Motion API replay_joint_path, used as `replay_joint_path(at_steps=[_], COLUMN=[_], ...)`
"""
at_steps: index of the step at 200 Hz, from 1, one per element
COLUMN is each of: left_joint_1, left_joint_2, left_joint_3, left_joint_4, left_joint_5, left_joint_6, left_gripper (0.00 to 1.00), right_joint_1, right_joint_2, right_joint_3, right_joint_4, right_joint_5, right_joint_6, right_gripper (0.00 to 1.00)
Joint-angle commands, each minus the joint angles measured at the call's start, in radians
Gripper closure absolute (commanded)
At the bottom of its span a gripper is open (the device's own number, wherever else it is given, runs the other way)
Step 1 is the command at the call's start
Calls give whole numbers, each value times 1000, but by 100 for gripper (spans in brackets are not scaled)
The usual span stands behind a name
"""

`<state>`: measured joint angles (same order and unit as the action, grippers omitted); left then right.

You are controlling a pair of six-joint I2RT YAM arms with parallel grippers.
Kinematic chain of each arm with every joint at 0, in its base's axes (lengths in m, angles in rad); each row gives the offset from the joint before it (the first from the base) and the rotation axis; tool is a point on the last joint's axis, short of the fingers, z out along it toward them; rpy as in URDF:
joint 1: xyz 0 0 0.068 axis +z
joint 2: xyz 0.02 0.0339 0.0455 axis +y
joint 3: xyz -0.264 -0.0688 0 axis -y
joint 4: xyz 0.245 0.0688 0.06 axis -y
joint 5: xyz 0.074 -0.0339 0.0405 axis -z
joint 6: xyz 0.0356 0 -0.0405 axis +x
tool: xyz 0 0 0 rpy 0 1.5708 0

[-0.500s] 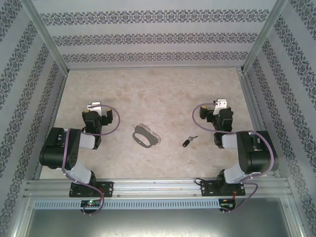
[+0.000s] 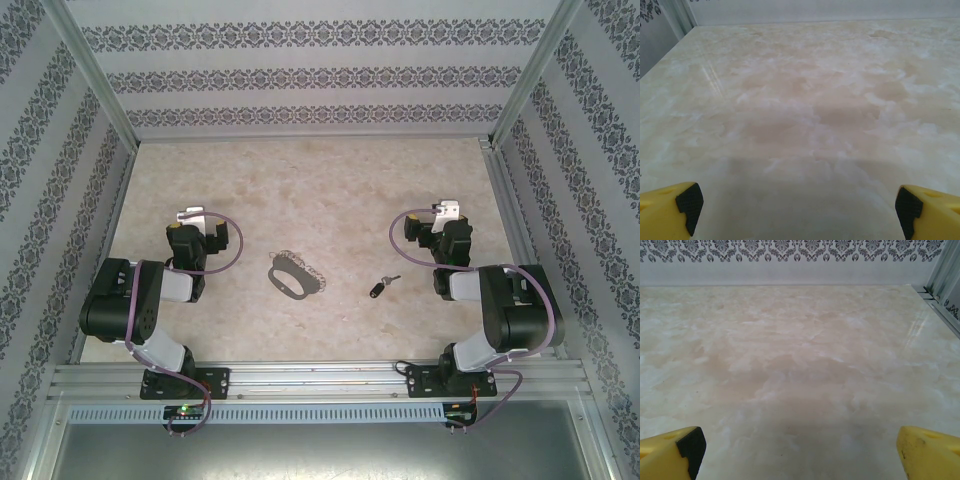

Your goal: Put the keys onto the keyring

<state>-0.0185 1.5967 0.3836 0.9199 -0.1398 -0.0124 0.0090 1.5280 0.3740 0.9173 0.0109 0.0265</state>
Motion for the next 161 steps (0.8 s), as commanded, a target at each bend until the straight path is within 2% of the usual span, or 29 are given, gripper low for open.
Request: replay_joint_path(at_steps=[1,63,80,114,122,144,161], left_joint_1=[-1,-1,-4,-12,-22,-26,-29], left_joint_2=[-12,-13,-13,-65,-85,-200,-255], left_joint_3=[-3,-5,-12,-52,-64,-33,3], left_joint_4=[24,27,43,78,86,-79,-179], left_joint_5=[-9,-9,-18,-28,-60,-104,-78], left_joint_6=[-21,-20,-15,-6,-3,-20,-5], left_gripper=[0,0,0,0,0,0,0], right_joint_1=[5,2,2,5,5,5,2], right_joint_2=[2,-2,-53,-157,-170,-184,-190], right_joint_3=[5,4,4,32,56,163,272], right_joint_4=[24,28,-12,-153,-211,-394,-565], right_joint_5=[13,0,-7,62,59,13,7], right_joint_6=[10,12,6,24,23,23,127], right_gripper=[2,2,2,2,2,2,2])
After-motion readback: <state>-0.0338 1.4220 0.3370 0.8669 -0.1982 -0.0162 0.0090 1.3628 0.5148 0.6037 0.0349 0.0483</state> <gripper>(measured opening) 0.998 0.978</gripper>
